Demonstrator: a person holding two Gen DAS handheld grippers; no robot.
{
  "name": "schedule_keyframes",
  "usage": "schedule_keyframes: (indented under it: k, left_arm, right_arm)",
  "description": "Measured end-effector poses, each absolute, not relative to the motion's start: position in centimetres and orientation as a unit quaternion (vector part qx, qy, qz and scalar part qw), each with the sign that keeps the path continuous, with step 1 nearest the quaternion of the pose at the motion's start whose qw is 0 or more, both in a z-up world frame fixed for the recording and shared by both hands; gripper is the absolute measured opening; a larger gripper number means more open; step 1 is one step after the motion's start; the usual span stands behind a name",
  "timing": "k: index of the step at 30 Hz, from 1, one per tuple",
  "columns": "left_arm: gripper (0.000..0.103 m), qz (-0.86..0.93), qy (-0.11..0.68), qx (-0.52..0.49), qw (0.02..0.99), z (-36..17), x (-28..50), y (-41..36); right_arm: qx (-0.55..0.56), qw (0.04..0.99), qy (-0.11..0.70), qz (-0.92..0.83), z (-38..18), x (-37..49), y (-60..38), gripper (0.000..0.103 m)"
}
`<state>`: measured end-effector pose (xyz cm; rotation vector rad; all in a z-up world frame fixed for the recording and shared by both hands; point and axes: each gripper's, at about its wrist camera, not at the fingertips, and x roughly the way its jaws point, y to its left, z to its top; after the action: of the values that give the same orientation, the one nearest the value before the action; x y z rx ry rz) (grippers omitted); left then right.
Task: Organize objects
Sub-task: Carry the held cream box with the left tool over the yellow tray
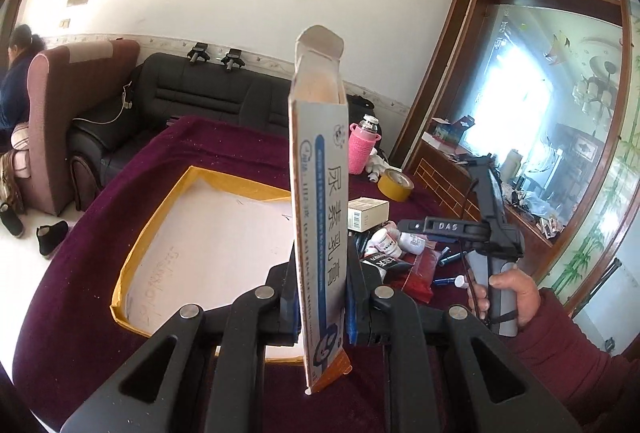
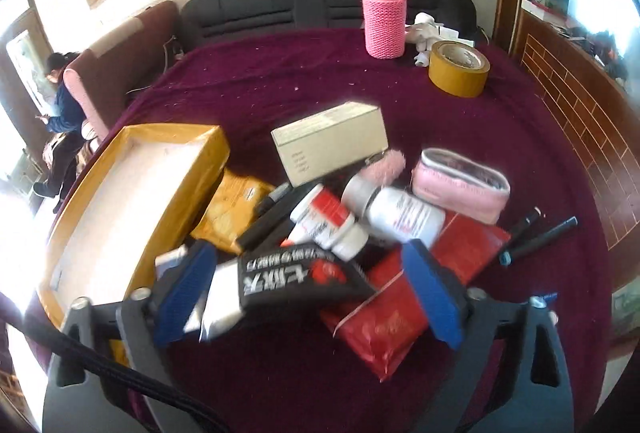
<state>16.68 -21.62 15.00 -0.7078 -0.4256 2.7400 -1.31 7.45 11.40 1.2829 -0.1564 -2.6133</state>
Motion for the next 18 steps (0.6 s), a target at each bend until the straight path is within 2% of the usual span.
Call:
schedule_keyframes:
  k: [3,9,15,18]
  left_arm:
    - [0.013,0.947,-0.159,-0.233,0.156,15.6,17.7,-21.9]
    - [0.013,0.941,-0.167,-0.194,0.223,20.7,20.8,-22.0]
    - [0.013,0.956,-0.127,-0.122,0.235,35.1,24.9,-22.8]
    - [0.013,0.975,-0.085,-0.093,0.182,43.1,25.8,-23.0]
  right_arm:
    - [0.419,0.152,-0.118,-0.887,13.7,1.0,8.8,0.087]
    - [0.382,0.226,-0.137,-0.886,22.9,10.1,11.4,0.088]
    - [0.296,0.218,-0.127,-0.921,39.3,18.1,16.2,0.089]
    - [0.234,0.144,-0.11,-0.955,49.4,20.4,18.8,0.089]
